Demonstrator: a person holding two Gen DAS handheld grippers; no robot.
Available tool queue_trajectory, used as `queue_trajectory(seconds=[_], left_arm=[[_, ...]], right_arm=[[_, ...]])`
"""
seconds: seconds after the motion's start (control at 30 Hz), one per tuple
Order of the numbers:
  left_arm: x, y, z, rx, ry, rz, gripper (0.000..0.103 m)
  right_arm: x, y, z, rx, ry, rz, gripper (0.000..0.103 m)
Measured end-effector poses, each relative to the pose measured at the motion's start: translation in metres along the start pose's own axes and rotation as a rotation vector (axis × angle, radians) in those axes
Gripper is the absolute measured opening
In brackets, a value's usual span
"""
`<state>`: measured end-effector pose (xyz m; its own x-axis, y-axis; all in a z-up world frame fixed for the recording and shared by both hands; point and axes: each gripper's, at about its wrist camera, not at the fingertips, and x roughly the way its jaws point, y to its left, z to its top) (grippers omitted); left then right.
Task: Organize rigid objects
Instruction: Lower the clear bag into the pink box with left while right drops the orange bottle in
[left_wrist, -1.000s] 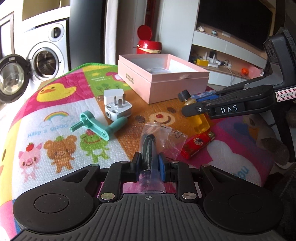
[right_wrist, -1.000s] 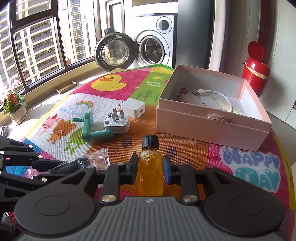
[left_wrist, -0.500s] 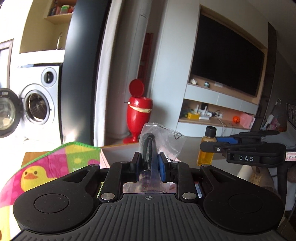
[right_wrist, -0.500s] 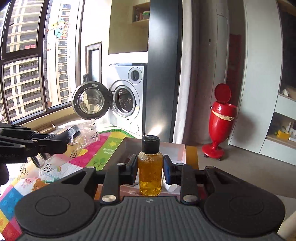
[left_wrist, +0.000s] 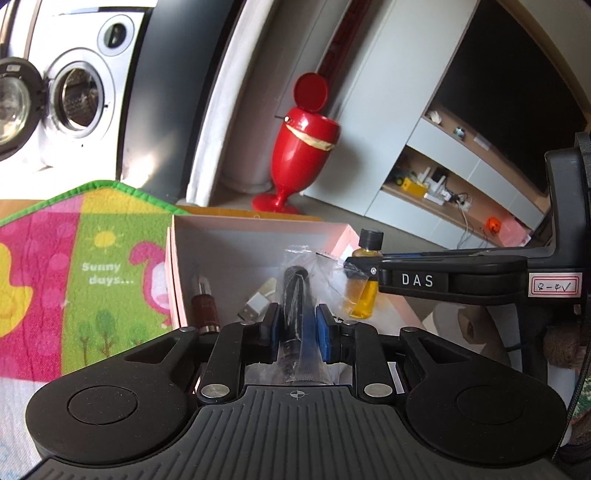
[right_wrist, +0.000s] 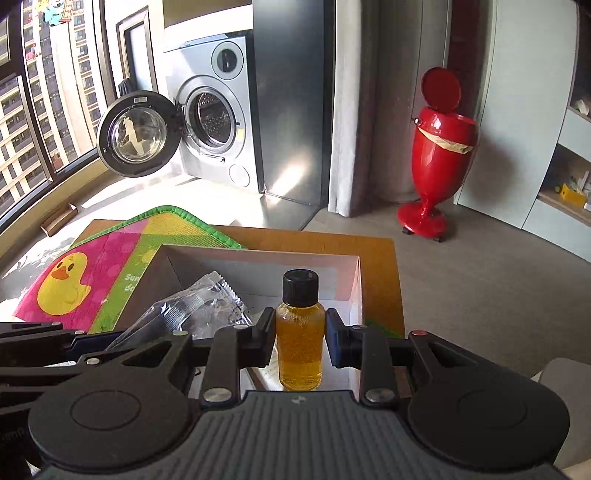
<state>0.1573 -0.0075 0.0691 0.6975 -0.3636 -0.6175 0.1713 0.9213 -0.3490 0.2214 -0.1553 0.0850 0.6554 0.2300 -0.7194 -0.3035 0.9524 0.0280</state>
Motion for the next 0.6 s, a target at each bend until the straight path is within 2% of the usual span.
queue_trajectory(seconds=[0.03,0.1,0.17,0.3,0.43,0.5,0.53,0.6], left_arm=[[0.004,0.003,-0.001,0.0,0.022,0.005,0.023],[0.0,0.01,-0.008,-0.002,0.015,-0.006,0.023],[-0.01,0.017,-0.01,-0.02,-0.014,-0.025,0.023],[-0.05,0.037,-0.017,-0.058,-0.126,-0.05,0.023],[-0.098,0.06,-0.037,-0.036,-0.218,0.043,0.023],[-0.121,0.076,-0.051,-0.038,-0.233,0.111,0.023],[-0.129,0.084,-0.057,-0.046,-0.229,0.138,0.023],[-0.144,0.1,-0.07,-0.08,-0.209,0.18,0.023]], right_arm=[[0.006,0.0,-0.001,0.009,0.013,0.007,0.028],[0.009,-0.003,-0.002,0.03,0.01,0.014,0.033],[0.001,-0.004,-0.007,0.021,-0.034,0.022,0.041],[-0.036,-0.004,-0.023,0.004,-0.139,0.002,0.051],[-0.075,-0.004,-0.054,0.018,-0.236,-0.011,0.066],[-0.094,-0.002,-0.074,0.029,-0.285,-0.021,0.069],[-0.101,0.001,-0.083,0.028,-0.291,-0.024,0.069],[-0.111,0.009,-0.102,-0.022,-0.25,0.013,0.07]])
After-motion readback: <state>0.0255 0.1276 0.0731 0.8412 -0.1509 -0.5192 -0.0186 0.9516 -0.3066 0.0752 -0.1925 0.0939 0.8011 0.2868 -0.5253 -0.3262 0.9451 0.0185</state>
